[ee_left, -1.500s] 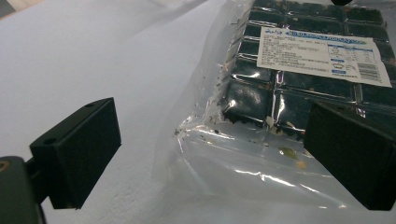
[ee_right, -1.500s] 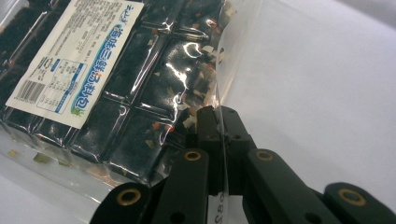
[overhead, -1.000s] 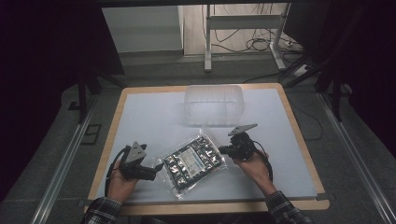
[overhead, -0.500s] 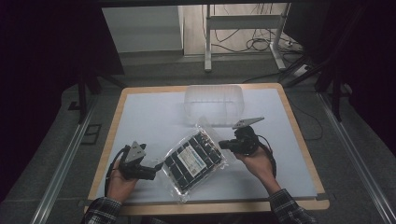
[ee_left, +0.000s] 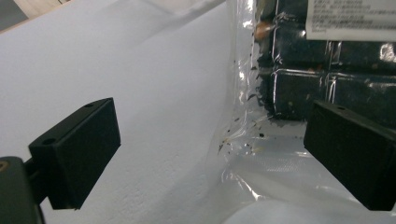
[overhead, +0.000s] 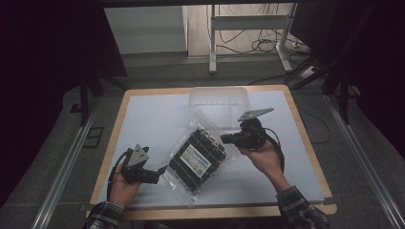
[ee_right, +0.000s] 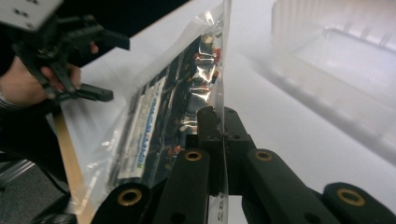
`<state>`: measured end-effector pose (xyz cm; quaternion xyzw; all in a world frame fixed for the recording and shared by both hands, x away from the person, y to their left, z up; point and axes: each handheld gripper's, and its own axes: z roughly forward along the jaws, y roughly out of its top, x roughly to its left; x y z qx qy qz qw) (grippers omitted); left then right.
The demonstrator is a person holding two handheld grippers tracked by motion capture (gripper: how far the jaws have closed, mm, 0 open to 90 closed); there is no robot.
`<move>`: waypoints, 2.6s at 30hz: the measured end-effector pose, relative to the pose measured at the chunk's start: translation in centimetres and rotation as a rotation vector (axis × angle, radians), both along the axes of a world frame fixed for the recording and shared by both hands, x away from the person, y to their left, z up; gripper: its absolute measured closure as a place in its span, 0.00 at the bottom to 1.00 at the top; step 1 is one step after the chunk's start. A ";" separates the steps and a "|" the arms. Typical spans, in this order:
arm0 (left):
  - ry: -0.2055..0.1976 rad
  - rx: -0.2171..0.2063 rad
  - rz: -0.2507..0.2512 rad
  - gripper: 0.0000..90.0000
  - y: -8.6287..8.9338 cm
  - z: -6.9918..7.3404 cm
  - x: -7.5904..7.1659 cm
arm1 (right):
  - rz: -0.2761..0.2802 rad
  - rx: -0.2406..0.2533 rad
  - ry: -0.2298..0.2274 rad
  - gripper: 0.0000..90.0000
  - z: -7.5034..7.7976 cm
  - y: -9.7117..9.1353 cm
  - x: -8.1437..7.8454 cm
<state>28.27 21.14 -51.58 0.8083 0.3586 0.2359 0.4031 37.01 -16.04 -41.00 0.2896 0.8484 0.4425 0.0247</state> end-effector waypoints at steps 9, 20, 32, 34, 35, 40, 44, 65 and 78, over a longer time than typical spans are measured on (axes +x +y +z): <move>-0.002 -0.001 0.004 0.04 0.1 0.0 0.0 | 0.027 0.028 -0.025 0.99 2.8 0.2 -0.2; -0.002 -0.003 0.003 0.03 0.0 0.0 0.0 | 0.048 0.054 -0.061 0.99 5.9 0.2 -0.6; -0.001 0.004 0.001 0.03 0.0 0.0 0.1 | -0.003 0.046 -0.120 0.99 8.3 -0.4 0.3; -0.001 0.004 -0.001 0.03 -0.1 0.0 0.0 | -0.013 0.046 -0.124 0.99 8.6 -0.5 0.6; -0.001 0.004 -0.002 0.03 -0.1 0.0 0.1 | -0.018 0.047 -0.123 0.99 8.7 -0.6 0.7; 0.002 0.004 -0.004 0.03 -0.1 0.0 0.1 | -0.031 0.063 -0.124 0.99 9.2 -0.8 1.3; 0.007 -0.002 -0.011 0.03 -0.1 0.0 0.0 | -0.033 0.077 -0.123 0.99 9.7 -0.9 1.7; -0.006 -0.019 -0.045 0.02 -0.2 0.0 0.0 | -0.093 0.131 -0.118 0.99 12.0 -1.7 4.4; -0.031 -0.022 -0.047 0.02 -0.2 0.0 -0.1 | -0.137 0.127 -0.126 0.99 13.2 -1.4 7.2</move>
